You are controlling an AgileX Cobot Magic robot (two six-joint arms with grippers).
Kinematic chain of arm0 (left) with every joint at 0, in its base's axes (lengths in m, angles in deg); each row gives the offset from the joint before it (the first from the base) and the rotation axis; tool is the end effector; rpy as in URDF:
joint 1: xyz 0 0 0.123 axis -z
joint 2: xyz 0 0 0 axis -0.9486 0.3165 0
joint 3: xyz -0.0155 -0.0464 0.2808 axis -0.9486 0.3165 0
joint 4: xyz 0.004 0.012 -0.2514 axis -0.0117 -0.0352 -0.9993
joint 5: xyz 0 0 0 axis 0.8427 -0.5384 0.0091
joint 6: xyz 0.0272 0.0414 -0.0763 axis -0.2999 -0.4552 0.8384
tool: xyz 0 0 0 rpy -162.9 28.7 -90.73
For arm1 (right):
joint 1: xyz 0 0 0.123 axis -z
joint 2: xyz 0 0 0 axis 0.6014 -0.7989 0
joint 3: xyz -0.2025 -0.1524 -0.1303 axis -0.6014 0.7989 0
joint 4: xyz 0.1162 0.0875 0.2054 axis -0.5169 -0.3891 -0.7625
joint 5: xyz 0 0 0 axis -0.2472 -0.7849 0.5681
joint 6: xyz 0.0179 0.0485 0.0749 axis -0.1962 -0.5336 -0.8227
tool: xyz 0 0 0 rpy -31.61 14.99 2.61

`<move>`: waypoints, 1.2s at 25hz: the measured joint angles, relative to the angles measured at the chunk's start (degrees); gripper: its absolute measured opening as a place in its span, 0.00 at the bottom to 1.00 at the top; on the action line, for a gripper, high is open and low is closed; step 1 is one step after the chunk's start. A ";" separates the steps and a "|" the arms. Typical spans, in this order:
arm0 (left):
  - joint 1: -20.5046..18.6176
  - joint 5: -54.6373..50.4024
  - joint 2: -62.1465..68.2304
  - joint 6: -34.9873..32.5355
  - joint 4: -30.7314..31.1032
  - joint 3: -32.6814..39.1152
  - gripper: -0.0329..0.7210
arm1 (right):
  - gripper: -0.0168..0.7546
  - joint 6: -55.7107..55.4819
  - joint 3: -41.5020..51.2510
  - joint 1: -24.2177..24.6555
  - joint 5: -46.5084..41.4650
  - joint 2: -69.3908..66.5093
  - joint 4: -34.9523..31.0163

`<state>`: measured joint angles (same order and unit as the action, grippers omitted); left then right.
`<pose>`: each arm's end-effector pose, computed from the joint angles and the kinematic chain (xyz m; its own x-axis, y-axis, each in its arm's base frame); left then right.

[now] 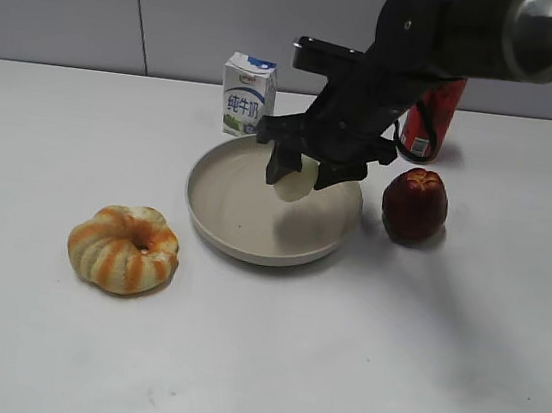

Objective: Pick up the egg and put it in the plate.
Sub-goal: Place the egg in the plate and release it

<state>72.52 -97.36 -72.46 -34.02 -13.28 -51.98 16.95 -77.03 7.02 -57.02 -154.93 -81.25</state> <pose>-0.0035 0.0013 0.2681 -0.4947 0.1326 -0.8589 0.0675 0.9912 0.1141 0.3773 0.2386 0.1698 -0.9367 -0.0789 -0.3410 -0.2041 0.9146 0.3490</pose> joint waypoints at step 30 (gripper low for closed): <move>0.00 0.00 0.00 0.00 0.00 0.00 0.64 | 0.88 4.30 -22.30 -0.01 -30.00 1.36 14.94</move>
<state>72.52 -97.36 -72.46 -34.02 -13.28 -51.98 21.25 -99.33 7.01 -87.02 -153.57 -66.30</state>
